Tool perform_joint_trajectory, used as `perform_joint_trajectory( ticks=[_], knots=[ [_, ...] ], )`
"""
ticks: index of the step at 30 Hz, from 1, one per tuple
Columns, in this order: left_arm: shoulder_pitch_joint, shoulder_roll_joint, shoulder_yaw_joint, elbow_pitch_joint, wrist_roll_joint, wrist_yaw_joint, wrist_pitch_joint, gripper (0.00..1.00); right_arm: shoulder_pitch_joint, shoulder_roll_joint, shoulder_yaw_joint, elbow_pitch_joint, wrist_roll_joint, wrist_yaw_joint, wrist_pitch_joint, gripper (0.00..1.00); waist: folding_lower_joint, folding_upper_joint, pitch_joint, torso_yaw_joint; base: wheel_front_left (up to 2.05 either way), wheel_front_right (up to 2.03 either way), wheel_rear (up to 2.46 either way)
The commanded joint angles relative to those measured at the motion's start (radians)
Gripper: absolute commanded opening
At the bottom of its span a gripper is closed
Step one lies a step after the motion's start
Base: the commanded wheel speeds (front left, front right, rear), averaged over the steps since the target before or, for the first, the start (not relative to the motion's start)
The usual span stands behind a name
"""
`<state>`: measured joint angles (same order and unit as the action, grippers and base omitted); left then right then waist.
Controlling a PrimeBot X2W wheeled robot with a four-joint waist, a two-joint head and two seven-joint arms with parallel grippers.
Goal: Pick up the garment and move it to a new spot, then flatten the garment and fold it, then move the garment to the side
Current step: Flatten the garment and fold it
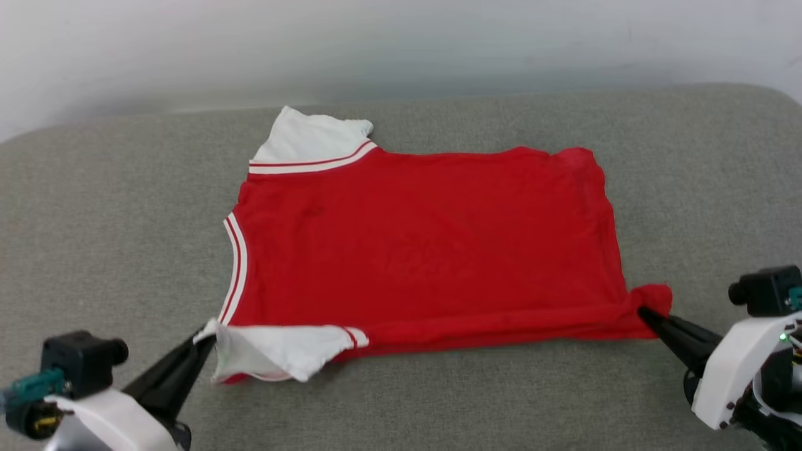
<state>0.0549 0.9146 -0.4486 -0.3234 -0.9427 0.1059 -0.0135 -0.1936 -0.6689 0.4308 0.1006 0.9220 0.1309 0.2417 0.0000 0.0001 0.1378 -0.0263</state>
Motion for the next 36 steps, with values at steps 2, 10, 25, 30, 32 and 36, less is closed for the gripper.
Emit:
perform_joint_trajectory(
  ticks=[2, 10, 25, 30, 32, 36],
  knots=[
    [-0.071, -0.001, 0.016, 0.012, 0.012, -0.013, 0.004, 0.00, -0.041, 0.023, -0.010, -0.012, -0.020, 0.000, 0.032, 0.00, 0.0000, -0.0001, 0.048, -0.011, 0.00, 0.00, 0.00],
    [-0.234, -0.022, 0.025, 0.099, 0.018, -0.058, 0.039, 0.00, -0.131, 0.083, -0.034, 0.029, -0.098, 0.000, 0.105, 0.00, 0.0000, -0.0001, 0.131, -0.018, 0.00, 0.00, 0.00],
    [-0.497, -0.149, -0.054, 0.413, 0.077, -0.116, 0.092, 0.00, -0.250, 0.215, -0.071, 0.158, -0.268, 0.000, 0.168, 0.00, 0.0000, -0.0001, 0.205, -0.033, 0.00, 0.00, 0.00],
    [-0.526, -0.198, -0.073, 0.532, 0.111, -0.097, 0.057, 1.00, -0.259, 0.240, -0.076, 0.193, -0.318, 0.000, 0.155, 1.00, 0.0000, -0.0001, 0.189, -0.034, 0.00, 0.00, 0.00],
    [-0.520, -0.231, -0.031, 0.591, 0.098, -0.056, -0.018, 1.00, -0.260, 0.252, -0.079, 0.213, -0.358, 0.000, 0.150, 1.00, 0.0000, -0.0001, 0.166, -0.035, 0.00, 0.00, 0.00],
    [-0.471, -0.266, -0.007, 0.612, 0.090, -0.015, -0.092, 1.00, -0.241, 0.270, -0.099, 0.220, -0.398, 0.000, 0.133, 1.00, 0.0000, -0.0001, 0.129, -0.028, 0.00, 0.00, 0.00]
  ],
)
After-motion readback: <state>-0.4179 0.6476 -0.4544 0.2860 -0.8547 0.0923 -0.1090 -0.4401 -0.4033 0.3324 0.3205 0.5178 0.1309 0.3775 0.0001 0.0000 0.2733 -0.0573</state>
